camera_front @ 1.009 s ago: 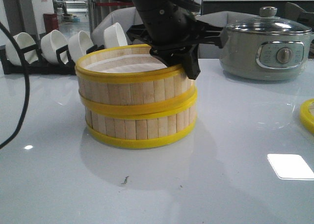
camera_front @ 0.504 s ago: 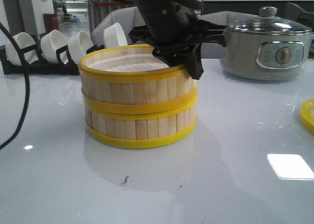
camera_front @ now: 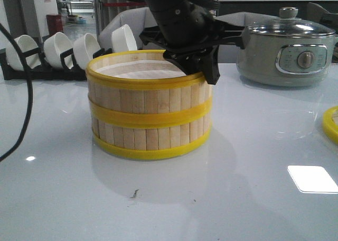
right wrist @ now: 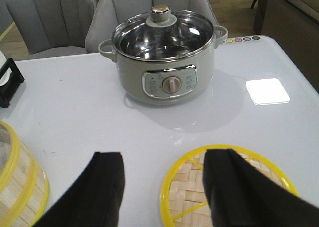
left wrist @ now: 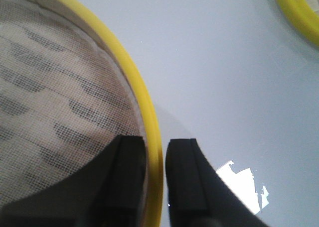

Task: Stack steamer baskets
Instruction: 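Open the left gripper and raise it away from the stack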

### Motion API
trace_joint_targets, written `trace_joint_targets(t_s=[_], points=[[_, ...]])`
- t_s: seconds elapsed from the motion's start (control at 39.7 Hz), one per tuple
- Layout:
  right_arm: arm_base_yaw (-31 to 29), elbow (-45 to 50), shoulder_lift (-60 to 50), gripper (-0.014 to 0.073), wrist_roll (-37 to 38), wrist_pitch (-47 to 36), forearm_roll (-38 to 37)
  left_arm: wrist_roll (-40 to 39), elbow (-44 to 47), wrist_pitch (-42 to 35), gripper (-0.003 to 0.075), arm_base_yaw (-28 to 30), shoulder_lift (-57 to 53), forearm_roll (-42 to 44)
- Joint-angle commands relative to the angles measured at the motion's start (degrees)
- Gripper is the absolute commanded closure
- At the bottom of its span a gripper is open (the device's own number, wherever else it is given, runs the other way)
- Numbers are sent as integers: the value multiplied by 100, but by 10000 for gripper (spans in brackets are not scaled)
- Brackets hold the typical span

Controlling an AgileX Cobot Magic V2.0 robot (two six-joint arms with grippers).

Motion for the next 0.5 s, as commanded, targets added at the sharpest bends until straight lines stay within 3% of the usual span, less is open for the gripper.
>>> trace_joint_targets(t_s=[0.0, 0.1, 0.33, 0.4, 0.48], points=[[-31, -237, -22, 134, 17, -503, -9, 1, -231, -358, 323, -61, -362, -17], [-31, -237, -22, 134, 17, -503, -9, 1, -231, -338, 272, -61, -384, 74], [-31, -237, -22, 134, 17, -503, -9, -10, -297, -342, 278, 18, -613, 244], [-31, -237, -22, 134, 17, -503, -9, -10, -490, -332, 309, 81, -711, 274], [-31, -237, -22, 134, 17, -503, -9, 5, -721, -332, 398, 163, -836, 495]])
